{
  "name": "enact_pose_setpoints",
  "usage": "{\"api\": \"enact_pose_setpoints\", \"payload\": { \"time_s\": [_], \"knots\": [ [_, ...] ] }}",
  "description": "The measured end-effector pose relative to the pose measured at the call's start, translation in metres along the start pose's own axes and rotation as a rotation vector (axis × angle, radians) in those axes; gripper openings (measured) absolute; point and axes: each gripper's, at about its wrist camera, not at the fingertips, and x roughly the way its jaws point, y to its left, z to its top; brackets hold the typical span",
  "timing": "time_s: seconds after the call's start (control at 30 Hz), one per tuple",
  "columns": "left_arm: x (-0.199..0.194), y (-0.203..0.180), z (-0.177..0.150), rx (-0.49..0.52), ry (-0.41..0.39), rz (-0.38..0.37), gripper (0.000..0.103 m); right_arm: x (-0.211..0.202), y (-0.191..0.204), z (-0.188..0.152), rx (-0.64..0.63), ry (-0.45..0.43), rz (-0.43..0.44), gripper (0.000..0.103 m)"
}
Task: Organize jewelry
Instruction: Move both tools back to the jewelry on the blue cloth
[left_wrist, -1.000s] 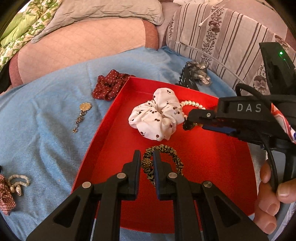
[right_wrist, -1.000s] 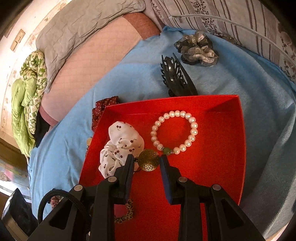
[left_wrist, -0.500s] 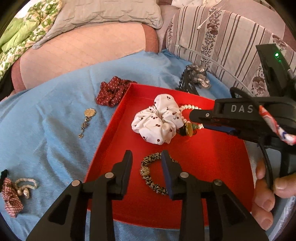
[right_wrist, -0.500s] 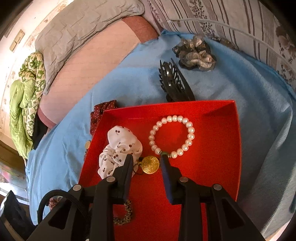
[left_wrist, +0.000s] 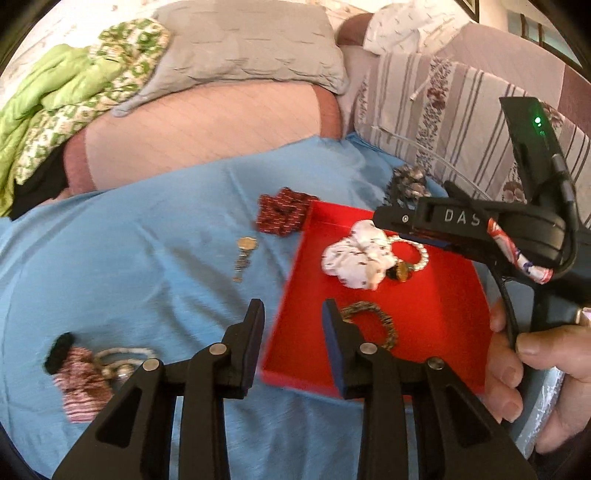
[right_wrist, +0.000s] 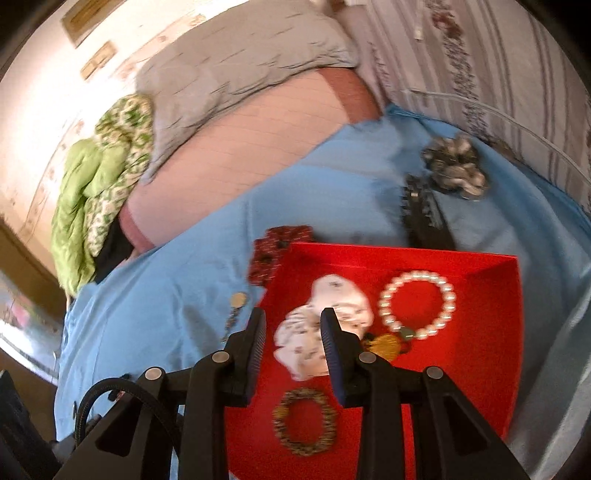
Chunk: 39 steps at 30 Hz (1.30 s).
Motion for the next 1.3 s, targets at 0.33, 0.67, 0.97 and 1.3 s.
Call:
{"api": "enact_pose_setpoints", "payload": {
  "time_s": [0.33, 0.67, 0.97, 1.3],
  "knots": [
    [-0.043, 0.078, -0.024, -0.082, -0.028, 0.094, 0.032, 0.018, 0.068, -0.021, -0.133, 0.034, 0.091, 0.034],
    [-0.061, 0.187, -0.061, -0.234, -0.043, 0.232, 0.033, 0.041, 0.136, -0.059, -0.277, 0.113, 0.174, 0.034],
    [-0.033, 0.211, -0.073, -0.160, 0.012, 0.227, 0.042, 0.060, 0.156, -0.074, -0.306, 0.162, 0.178, 0.034],
    [-0.004, 0.225, -0.070, -0.205, 0.058, 0.219, 0.009, 0.072, 0.162, -0.079, -0.313, 0.191, 0.176, 0.034]
  ]
}}
